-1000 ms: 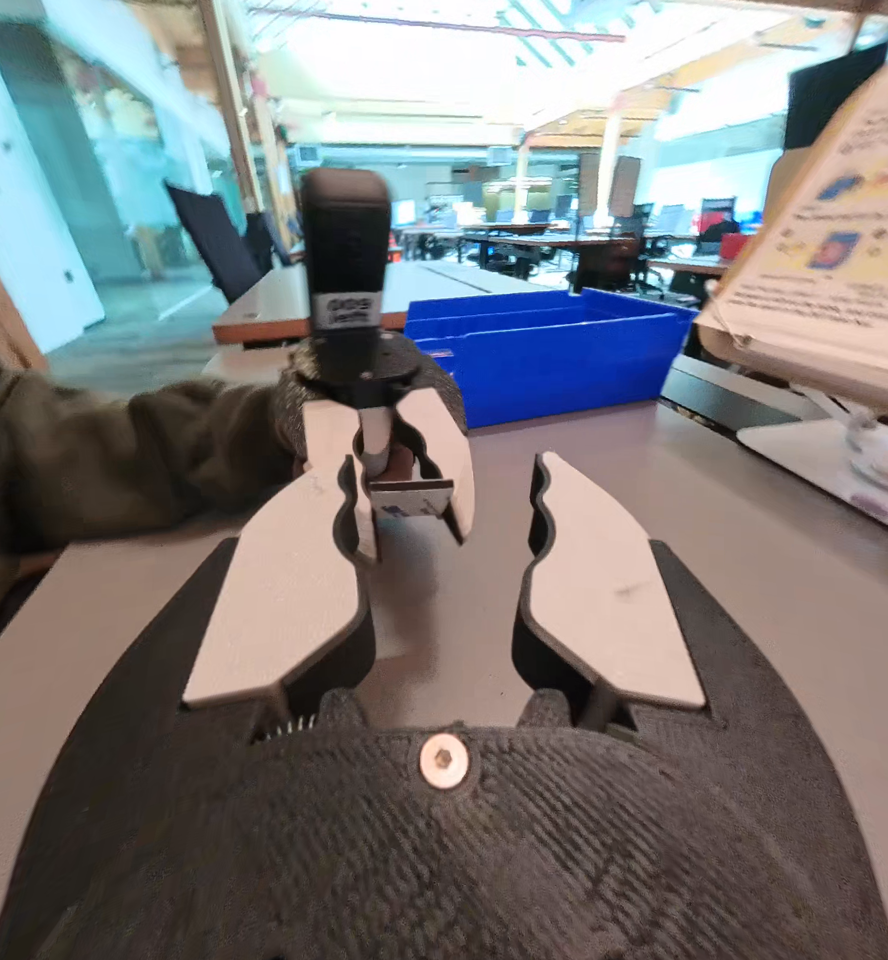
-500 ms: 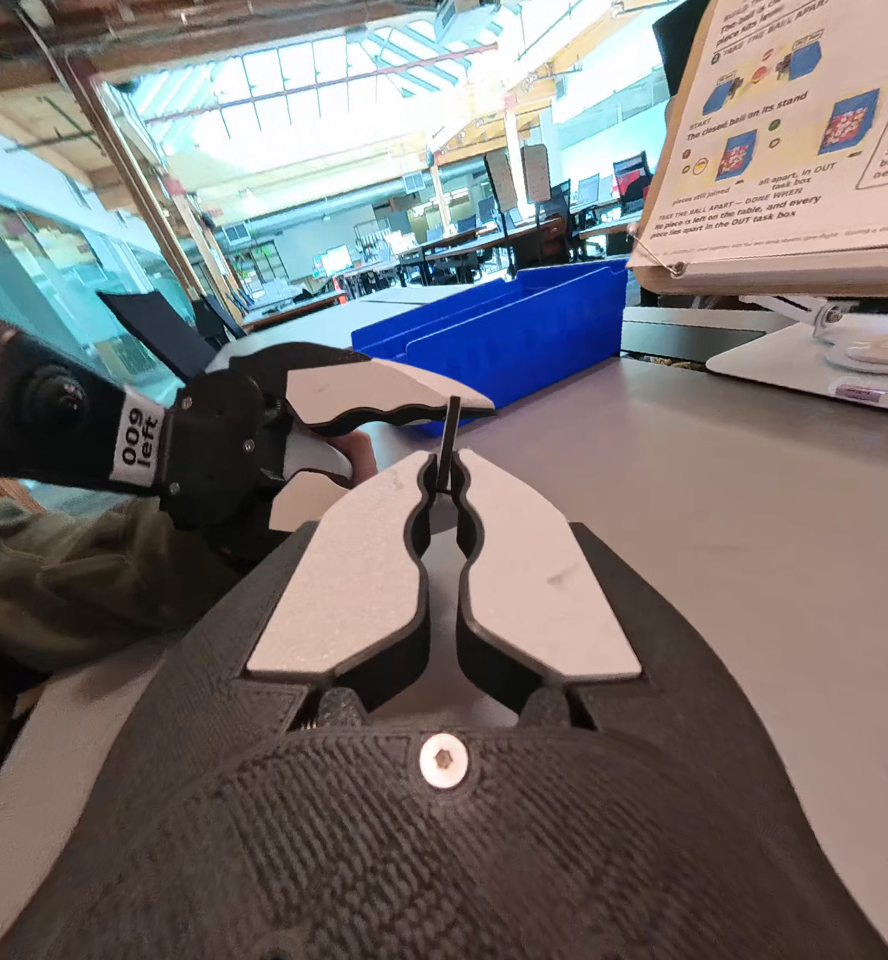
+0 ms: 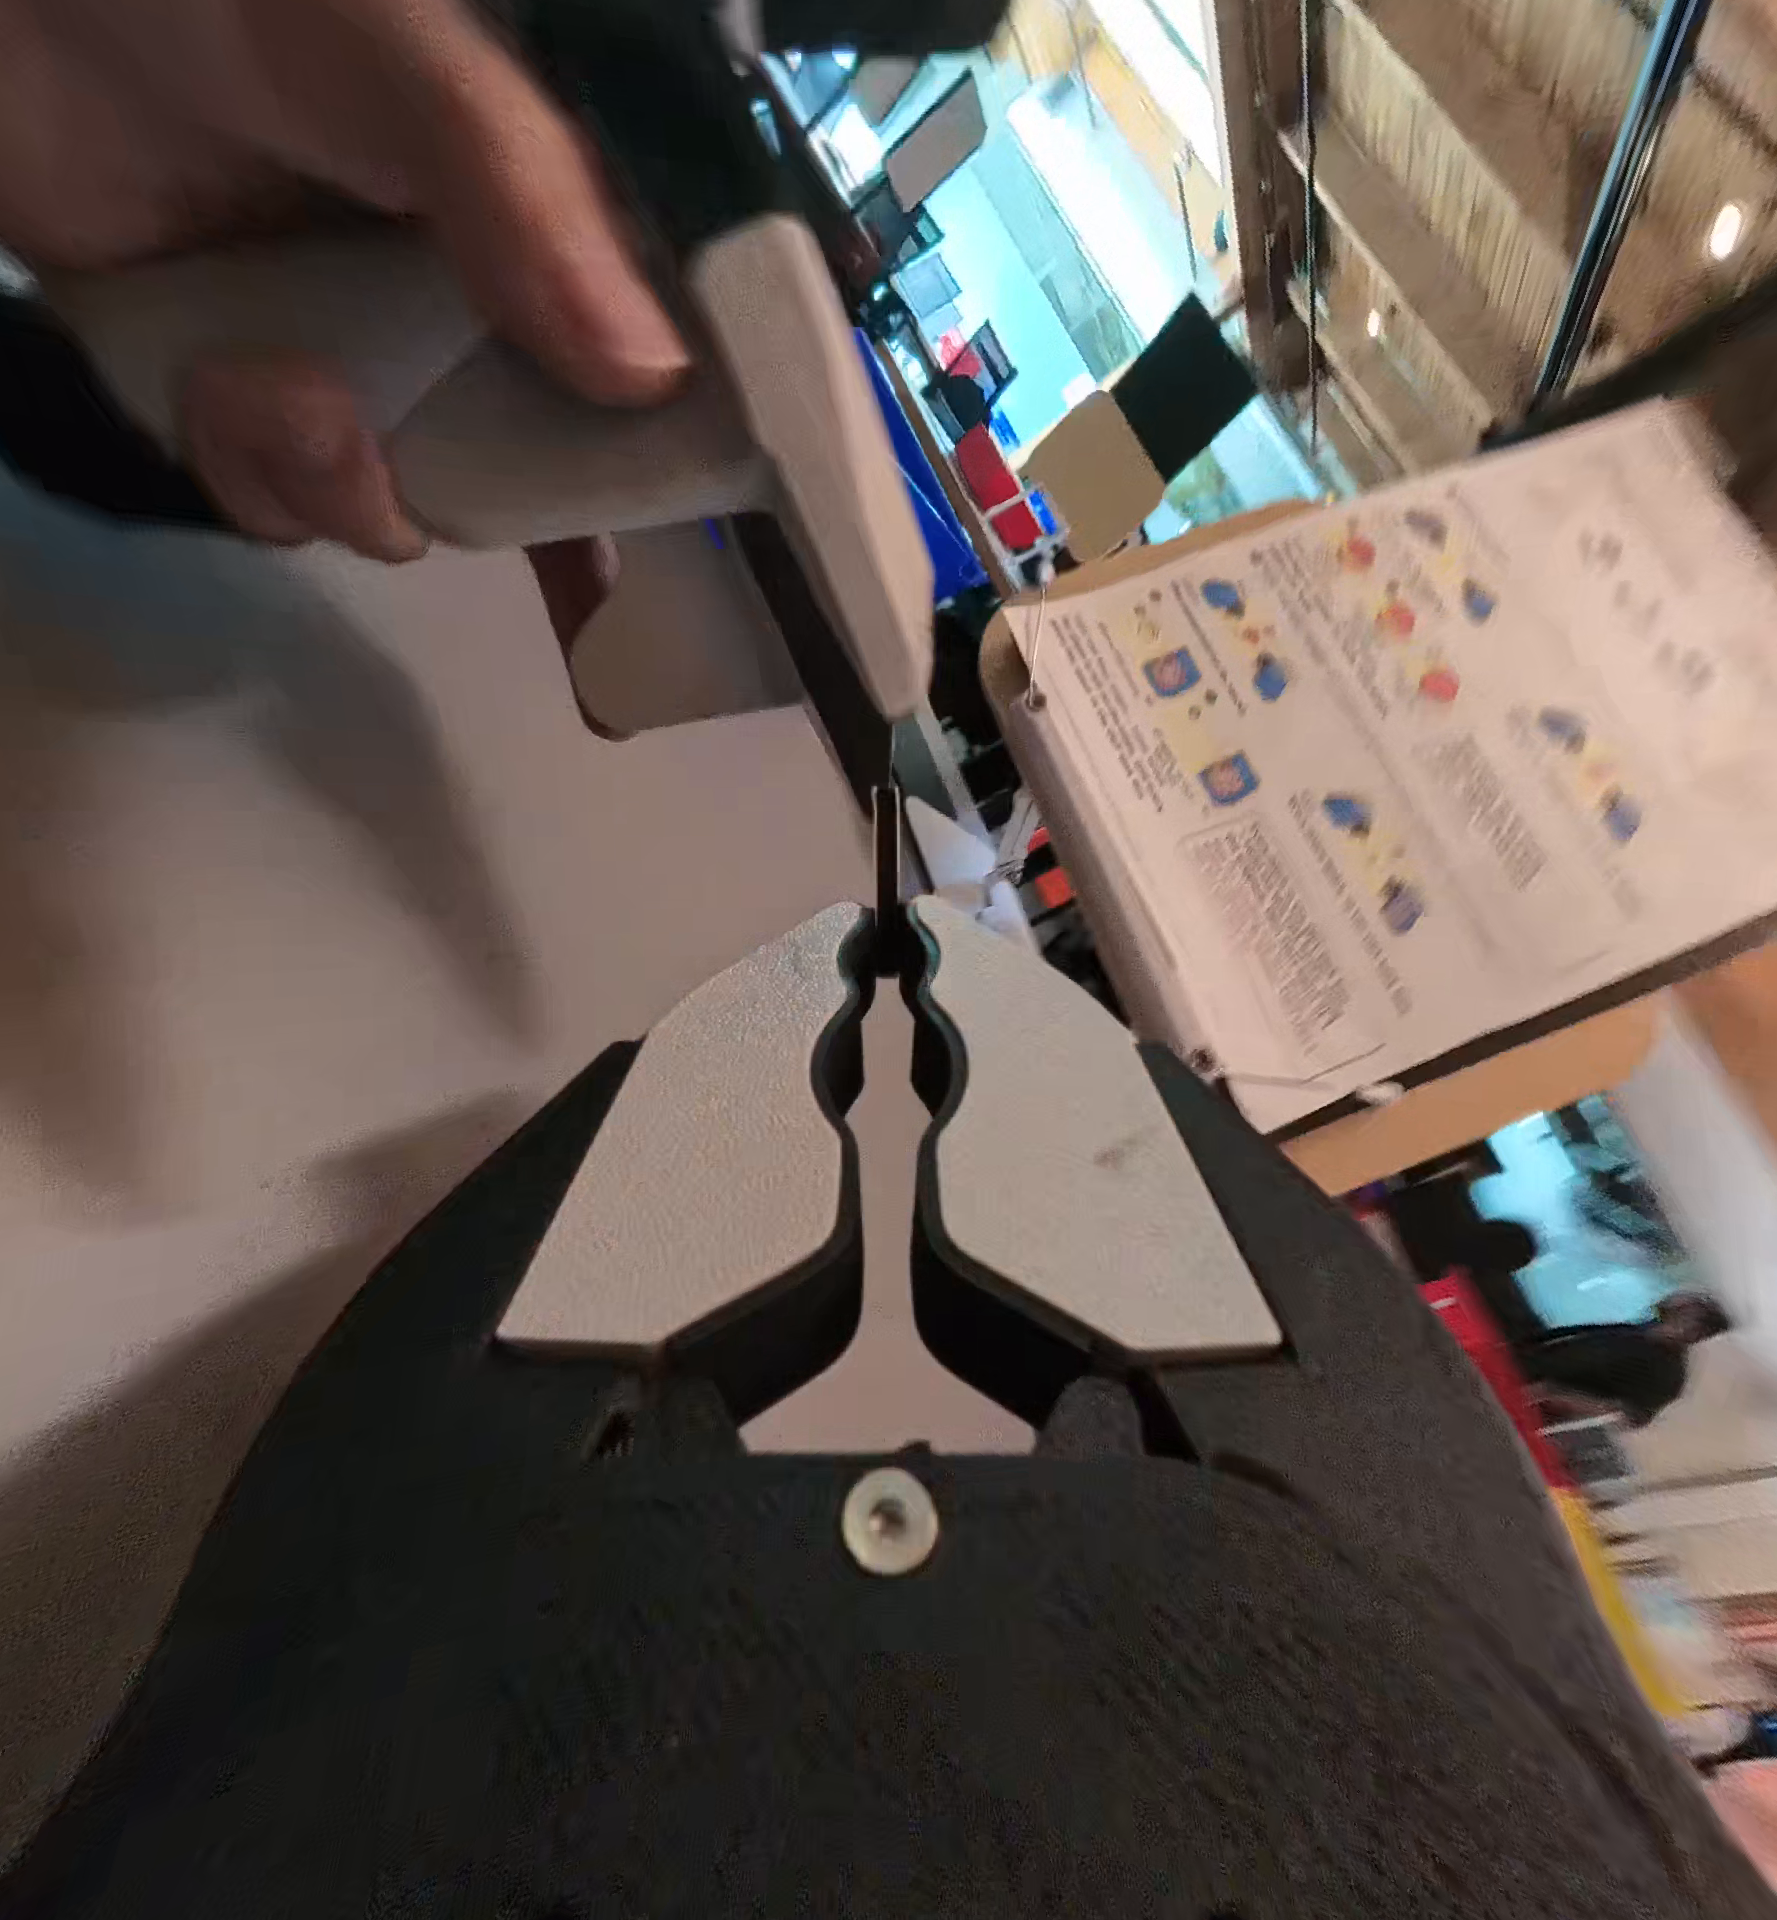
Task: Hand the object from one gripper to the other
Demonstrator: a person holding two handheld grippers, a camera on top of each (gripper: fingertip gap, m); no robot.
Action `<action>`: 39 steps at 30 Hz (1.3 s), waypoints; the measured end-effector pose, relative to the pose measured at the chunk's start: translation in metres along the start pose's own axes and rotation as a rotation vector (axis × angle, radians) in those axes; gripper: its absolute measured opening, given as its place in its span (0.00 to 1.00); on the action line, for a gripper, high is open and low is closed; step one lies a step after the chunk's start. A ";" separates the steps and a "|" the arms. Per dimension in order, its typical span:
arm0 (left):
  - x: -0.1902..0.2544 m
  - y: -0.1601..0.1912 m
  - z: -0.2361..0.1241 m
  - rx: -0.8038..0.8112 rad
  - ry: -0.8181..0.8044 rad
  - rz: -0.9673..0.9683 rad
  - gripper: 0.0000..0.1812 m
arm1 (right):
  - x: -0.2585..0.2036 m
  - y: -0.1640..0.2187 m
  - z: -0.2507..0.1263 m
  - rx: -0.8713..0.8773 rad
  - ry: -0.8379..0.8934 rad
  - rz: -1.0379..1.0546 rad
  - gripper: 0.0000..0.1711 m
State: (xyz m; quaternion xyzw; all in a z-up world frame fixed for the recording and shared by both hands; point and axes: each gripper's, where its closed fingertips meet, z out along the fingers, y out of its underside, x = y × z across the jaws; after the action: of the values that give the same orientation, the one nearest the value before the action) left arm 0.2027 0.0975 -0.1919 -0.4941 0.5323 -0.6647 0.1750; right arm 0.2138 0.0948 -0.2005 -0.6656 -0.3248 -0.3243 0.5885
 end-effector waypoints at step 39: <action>0.043 0.002 -0.021 0.016 0.268 0.350 0.24 | -0.007 -0.054 -0.019 0.455 -0.482 1.027 0.27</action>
State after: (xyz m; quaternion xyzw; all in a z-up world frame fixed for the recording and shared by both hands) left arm 0.1649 0.0753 -0.1725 -0.3001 0.6232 -0.6882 0.2192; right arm 0.1653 0.0809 -0.1732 -0.6495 -0.1475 0.2380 0.7070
